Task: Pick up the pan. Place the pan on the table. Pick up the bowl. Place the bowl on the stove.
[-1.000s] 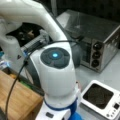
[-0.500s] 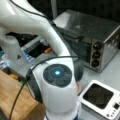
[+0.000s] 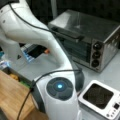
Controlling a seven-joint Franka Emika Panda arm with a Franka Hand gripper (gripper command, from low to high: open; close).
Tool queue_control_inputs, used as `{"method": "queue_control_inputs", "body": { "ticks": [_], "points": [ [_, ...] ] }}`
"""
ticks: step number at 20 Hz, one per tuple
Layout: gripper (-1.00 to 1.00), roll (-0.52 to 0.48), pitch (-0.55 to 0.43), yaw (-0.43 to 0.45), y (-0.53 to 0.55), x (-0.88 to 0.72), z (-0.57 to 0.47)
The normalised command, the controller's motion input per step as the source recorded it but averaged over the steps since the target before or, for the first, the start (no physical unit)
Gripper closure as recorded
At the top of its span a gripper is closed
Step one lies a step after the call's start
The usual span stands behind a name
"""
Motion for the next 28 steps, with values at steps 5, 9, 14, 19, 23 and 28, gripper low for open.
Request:
{"method": "queue_control_inputs", "body": {
  "ticks": [5,9,14,19,23,28],
  "points": [
    [-1.00,0.166,0.041,0.019,-0.07,0.15,0.01],
    [-1.00,0.161,0.043,0.014,-0.03,0.11,-0.09],
    [-1.00,0.152,0.014,0.024,-0.01,0.11,-0.10],
    [-1.00,0.116,-0.042,0.018,-0.04,0.11,-0.07],
    [-1.00,0.072,-0.050,0.014,-0.04,0.11,-0.05],
    [-1.00,0.047,-0.058,0.010,-0.02,0.10,-0.06]
  ]
}}
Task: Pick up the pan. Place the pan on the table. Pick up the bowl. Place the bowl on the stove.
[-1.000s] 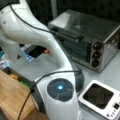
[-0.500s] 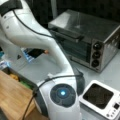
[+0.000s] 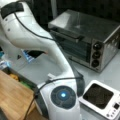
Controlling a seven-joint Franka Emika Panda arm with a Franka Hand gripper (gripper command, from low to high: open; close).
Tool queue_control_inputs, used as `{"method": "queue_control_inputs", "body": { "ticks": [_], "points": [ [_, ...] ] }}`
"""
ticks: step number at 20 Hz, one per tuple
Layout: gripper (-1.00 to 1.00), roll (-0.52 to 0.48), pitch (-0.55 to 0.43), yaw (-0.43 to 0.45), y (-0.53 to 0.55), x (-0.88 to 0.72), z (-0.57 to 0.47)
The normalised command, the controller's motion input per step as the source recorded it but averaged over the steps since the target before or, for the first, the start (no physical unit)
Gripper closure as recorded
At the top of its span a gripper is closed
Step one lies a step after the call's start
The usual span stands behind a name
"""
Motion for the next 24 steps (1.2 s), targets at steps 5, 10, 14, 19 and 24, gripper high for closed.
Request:
{"method": "queue_control_inputs", "body": {
  "ticks": [5,10,14,19,24],
  "points": [
    [-1.00,0.031,-0.042,-0.001,0.01,0.07,-0.03],
    [1.00,0.012,-0.048,-0.010,0.04,0.06,-0.01],
    [1.00,0.018,-0.054,-0.021,0.11,0.03,-0.02],
    [1.00,0.025,-0.055,-0.035,0.10,0.01,-0.02],
    [1.00,0.043,-0.052,-0.072,0.13,-0.03,0.00]
  ]
}}
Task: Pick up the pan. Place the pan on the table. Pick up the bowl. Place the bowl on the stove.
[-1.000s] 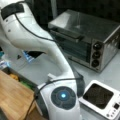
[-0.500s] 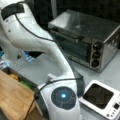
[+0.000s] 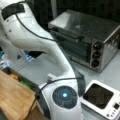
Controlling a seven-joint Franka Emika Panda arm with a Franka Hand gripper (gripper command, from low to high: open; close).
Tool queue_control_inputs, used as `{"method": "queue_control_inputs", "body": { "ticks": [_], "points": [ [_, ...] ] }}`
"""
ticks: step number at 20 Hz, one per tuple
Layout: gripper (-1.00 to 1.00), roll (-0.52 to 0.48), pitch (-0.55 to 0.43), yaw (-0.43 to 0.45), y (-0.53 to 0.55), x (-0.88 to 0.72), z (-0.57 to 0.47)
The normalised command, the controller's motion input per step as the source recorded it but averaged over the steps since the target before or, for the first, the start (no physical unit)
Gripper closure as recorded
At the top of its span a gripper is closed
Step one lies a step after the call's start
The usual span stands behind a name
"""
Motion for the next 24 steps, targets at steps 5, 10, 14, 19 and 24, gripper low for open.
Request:
{"method": "queue_control_inputs", "body": {
  "ticks": [5,10,14,19,24],
  "points": [
    [1.00,0.040,-0.052,-0.081,0.12,-0.07,-0.01],
    [1.00,0.049,-0.046,-0.082,0.10,-0.10,0.00],
    [1.00,0.055,-0.047,-0.079,0.09,-0.11,-0.04],
    [1.00,0.057,-0.038,-0.072,0.06,-0.13,-0.10],
    [1.00,0.072,-0.017,-0.077,0.06,-0.14,-0.05]
  ]
}}
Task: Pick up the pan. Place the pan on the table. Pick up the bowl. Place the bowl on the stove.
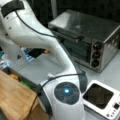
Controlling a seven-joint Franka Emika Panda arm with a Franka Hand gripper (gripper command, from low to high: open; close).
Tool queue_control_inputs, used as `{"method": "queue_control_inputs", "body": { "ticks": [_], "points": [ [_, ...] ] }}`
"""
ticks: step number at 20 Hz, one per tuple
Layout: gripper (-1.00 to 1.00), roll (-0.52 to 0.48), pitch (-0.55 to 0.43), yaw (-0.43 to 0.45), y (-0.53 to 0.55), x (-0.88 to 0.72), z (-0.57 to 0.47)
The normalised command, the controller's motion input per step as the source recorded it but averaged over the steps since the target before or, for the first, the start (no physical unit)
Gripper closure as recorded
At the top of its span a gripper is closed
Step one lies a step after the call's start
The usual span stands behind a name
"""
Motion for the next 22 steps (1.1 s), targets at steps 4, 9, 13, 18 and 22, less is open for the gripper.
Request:
{"method": "queue_control_inputs", "body": {
  "ticks": [4,9,13,18,22],
  "points": [
    [1.00,0.091,-0.003,-0.090,0.09,-0.14,0.04],
    [1.00,0.094,-0.001,-0.107,0.13,-0.12,0.08],
    [1.00,0.091,0.001,-0.130,0.17,-0.09,0.09],
    [1.00,0.094,0.000,-0.132,0.20,-0.07,0.08],
    [1.00,0.087,-0.005,-0.134,0.21,-0.05,0.08]
  ]
}}
